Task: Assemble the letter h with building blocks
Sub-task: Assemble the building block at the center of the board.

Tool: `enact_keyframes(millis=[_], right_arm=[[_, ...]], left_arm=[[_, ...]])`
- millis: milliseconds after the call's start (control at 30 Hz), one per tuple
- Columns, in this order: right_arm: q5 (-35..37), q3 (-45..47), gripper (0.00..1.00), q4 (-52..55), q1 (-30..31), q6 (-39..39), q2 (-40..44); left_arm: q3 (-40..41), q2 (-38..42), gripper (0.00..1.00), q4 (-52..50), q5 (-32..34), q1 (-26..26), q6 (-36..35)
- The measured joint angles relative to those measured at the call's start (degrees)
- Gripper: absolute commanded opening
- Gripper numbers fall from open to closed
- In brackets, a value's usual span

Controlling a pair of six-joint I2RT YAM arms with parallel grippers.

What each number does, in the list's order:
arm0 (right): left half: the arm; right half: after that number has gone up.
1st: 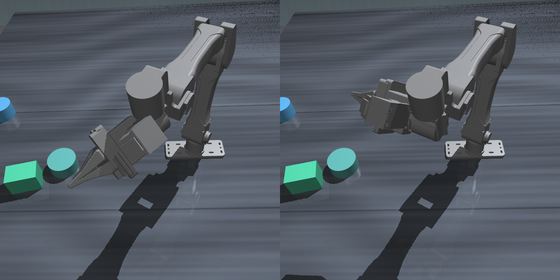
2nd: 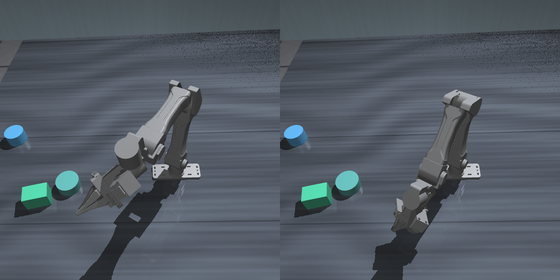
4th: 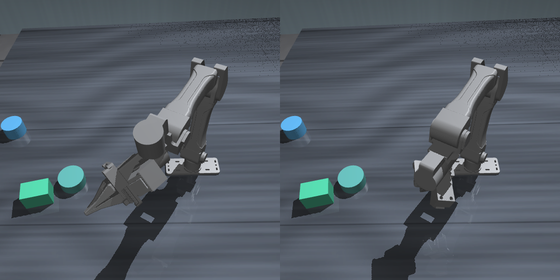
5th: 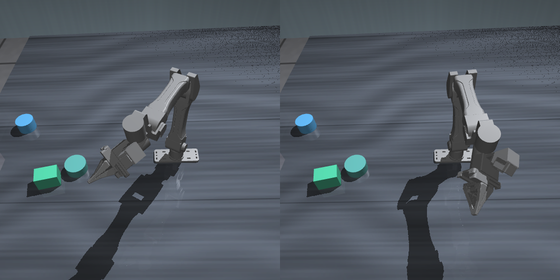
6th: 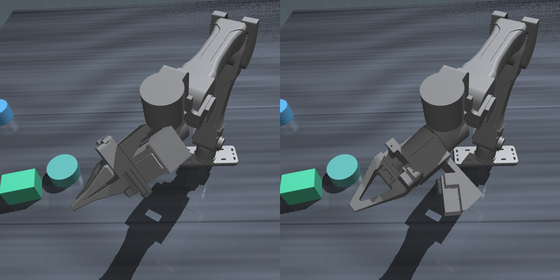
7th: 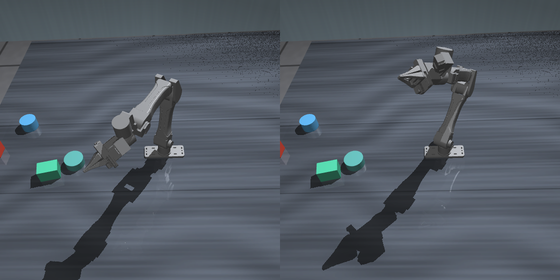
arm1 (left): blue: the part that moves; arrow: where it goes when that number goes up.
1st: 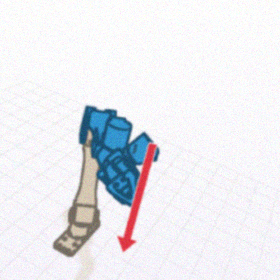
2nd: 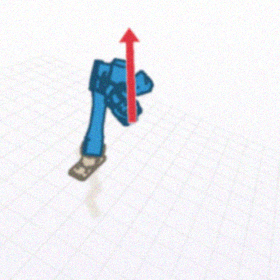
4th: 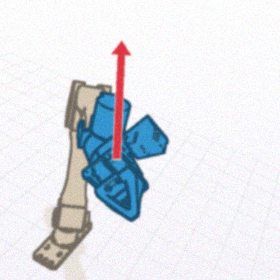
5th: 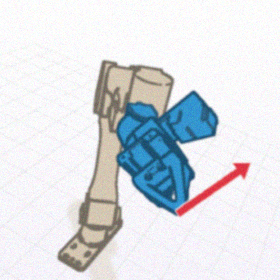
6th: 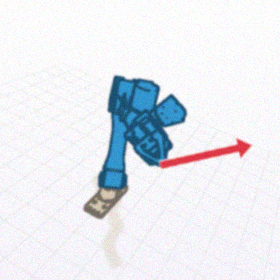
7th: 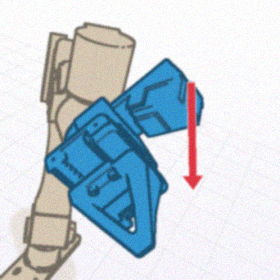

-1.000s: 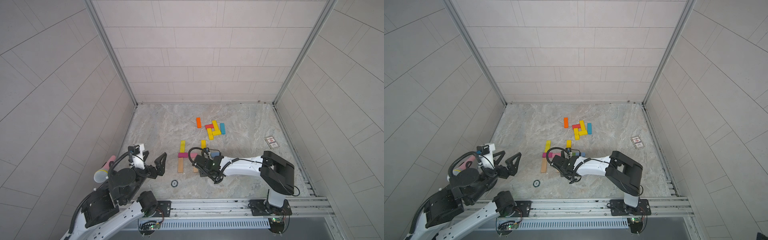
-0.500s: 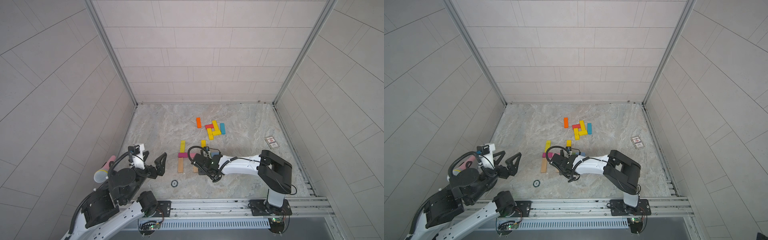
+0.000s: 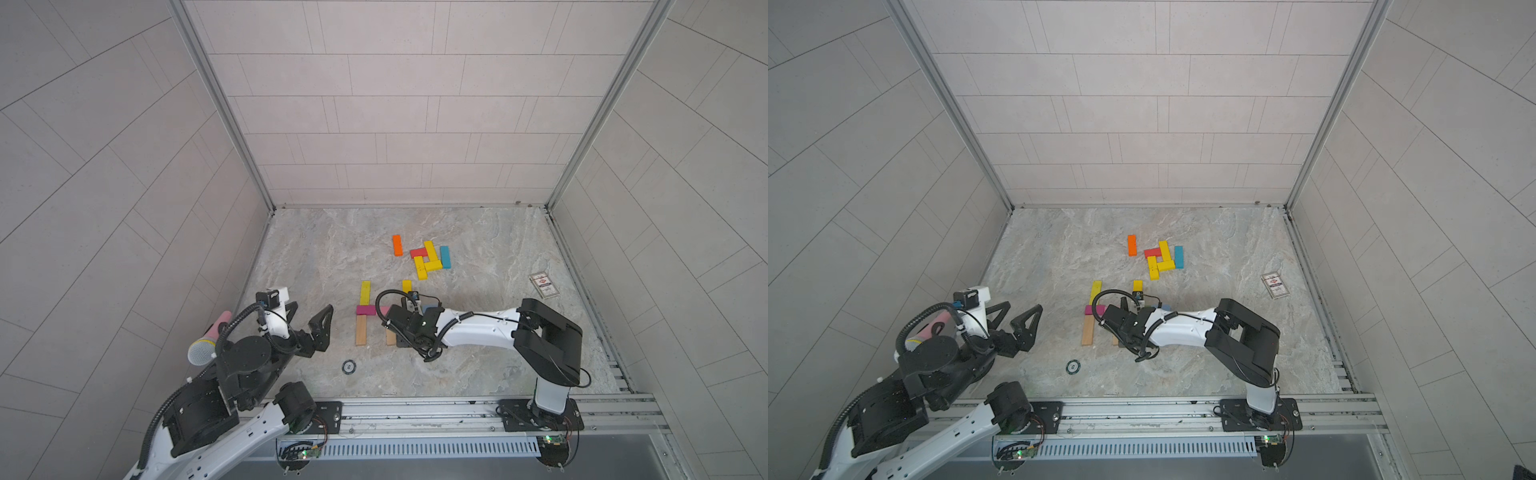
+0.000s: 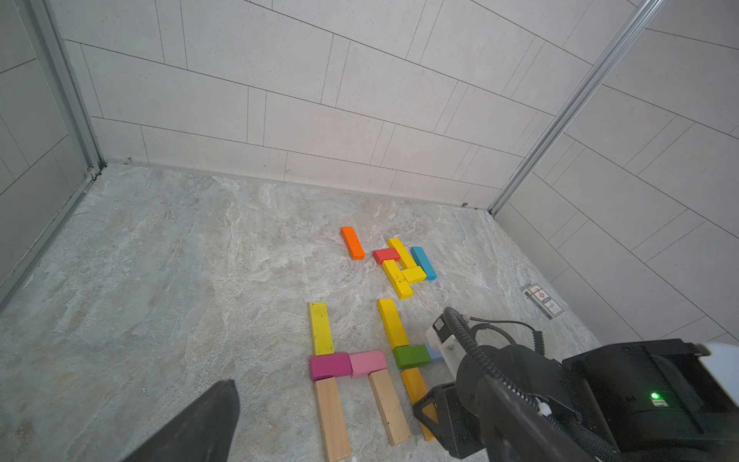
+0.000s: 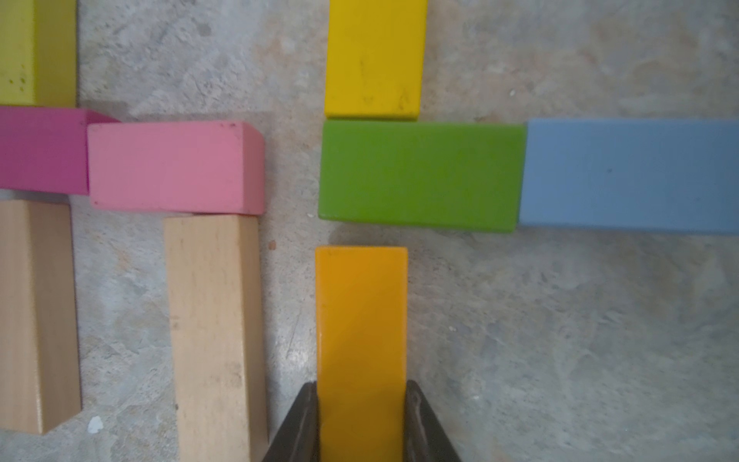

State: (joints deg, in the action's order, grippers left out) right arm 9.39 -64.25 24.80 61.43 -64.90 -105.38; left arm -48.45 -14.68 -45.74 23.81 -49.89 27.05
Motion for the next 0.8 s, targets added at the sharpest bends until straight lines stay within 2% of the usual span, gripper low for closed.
enact_keyframes(millis=[233, 433, 800], right_arm=[[0.0, 0.0, 0.33, 0.0, 0.0, -0.3, 0.0], [0.1, 0.0, 0.47, -0.4, -0.1, -0.5, -0.5], [0.1, -0.2, 0.55, -1.1, -0.2, -0.3, -0.5]], left_arm=[[0.0, 0.0, 1.00, 0.0, -0.1, 0.0, 0.0], [0.0, 0.0, 1.00, 0.0, -0.2, 0.3, 0.0], [0.0, -0.1, 1.00, 0.0, -0.4, 0.4, -0.1]])
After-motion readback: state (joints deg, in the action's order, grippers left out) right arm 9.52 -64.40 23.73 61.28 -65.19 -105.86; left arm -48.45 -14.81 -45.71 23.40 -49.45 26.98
